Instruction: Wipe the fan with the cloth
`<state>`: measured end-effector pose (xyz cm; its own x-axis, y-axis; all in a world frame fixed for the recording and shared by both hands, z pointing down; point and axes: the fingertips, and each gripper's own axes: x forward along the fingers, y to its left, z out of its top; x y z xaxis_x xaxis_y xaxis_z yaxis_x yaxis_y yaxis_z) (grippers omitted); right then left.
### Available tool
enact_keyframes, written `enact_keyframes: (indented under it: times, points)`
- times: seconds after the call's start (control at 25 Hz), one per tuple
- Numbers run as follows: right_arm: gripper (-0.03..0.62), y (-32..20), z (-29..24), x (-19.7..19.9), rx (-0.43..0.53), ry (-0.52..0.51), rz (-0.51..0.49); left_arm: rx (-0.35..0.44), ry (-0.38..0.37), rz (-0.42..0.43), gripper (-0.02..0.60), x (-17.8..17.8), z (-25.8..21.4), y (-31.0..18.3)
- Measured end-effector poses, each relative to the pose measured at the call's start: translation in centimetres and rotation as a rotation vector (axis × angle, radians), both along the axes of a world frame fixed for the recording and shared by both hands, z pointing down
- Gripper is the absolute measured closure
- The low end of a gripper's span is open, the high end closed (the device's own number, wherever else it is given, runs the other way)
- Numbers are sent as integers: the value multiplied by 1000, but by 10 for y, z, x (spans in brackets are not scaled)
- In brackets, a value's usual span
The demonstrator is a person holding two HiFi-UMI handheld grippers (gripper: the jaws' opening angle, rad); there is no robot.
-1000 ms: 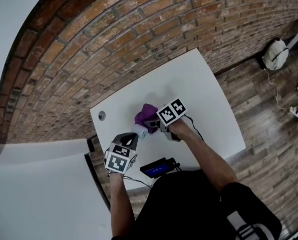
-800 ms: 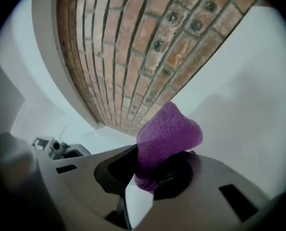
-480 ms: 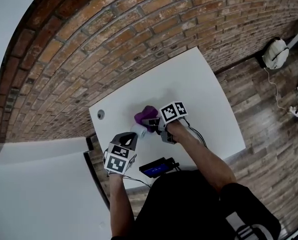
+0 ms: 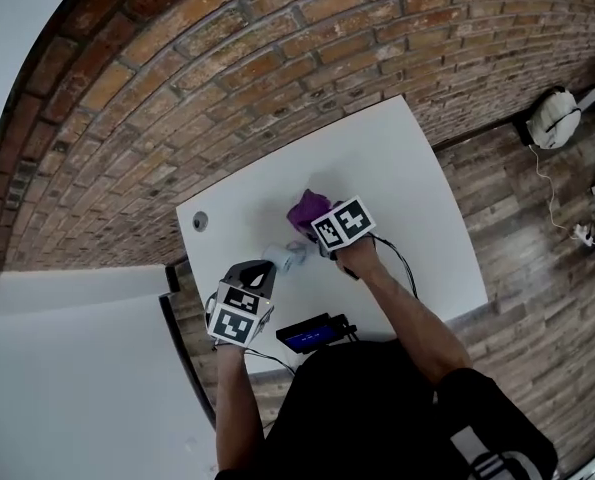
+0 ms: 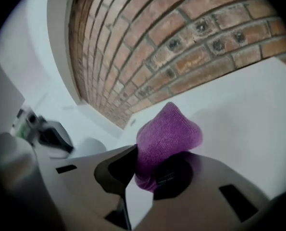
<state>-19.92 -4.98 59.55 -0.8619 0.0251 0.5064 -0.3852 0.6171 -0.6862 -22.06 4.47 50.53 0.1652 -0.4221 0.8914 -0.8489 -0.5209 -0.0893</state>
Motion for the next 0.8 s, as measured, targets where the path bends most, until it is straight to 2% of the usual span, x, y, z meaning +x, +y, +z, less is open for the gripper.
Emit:
enact_keyframes:
  times: [0.08, 0.12, 0.16, 0.24, 0.36, 0.44, 0.56, 0.68, 0.72, 0.76, 0.8]
  points:
    - [516, 2, -44, -15, -197, -250, 16, 4, 9, -6, 581, 1, 0, -1]
    - [516, 8, -56, -21, -307, -343, 10, 5, 15, -10, 581, 2, 0, 0]
    - [516, 16, -60, -26, -393, -390, 2, 5, 20, -12, 581, 3, 0, 0]
    - [516, 29, -43, -29, -483, -379, 12, 3, 19, -9, 581, 4, 0, 0]
    - [516, 36, -3, -26, -531, -310, 73, 8, 30, -16, 581, 3, 1, 0]
    - [516, 39, 23, -21, -464, -194, 54, 13, 34, -22, 581, 3, 1, -1]
    - [516, 46, 58, -7, -274, 40, -71, 17, 38, -28, 581, 3, 1, -1]
    - [516, 21, 57, 4, 34, 233, -132, 19, 47, -32, 581, 3, 1, 0]
    - [516, 5, 46, 1, 137, 254, -118, 21, 50, -32, 581, 3, 1, -1]
    - [516, -9, 31, -6, 194, 230, -99, 22, 51, -33, 581, 3, 0, -2]
    - [516, -17, 18, -18, 199, 172, -87, 23, 51, -35, 581, 3, 0, -2]
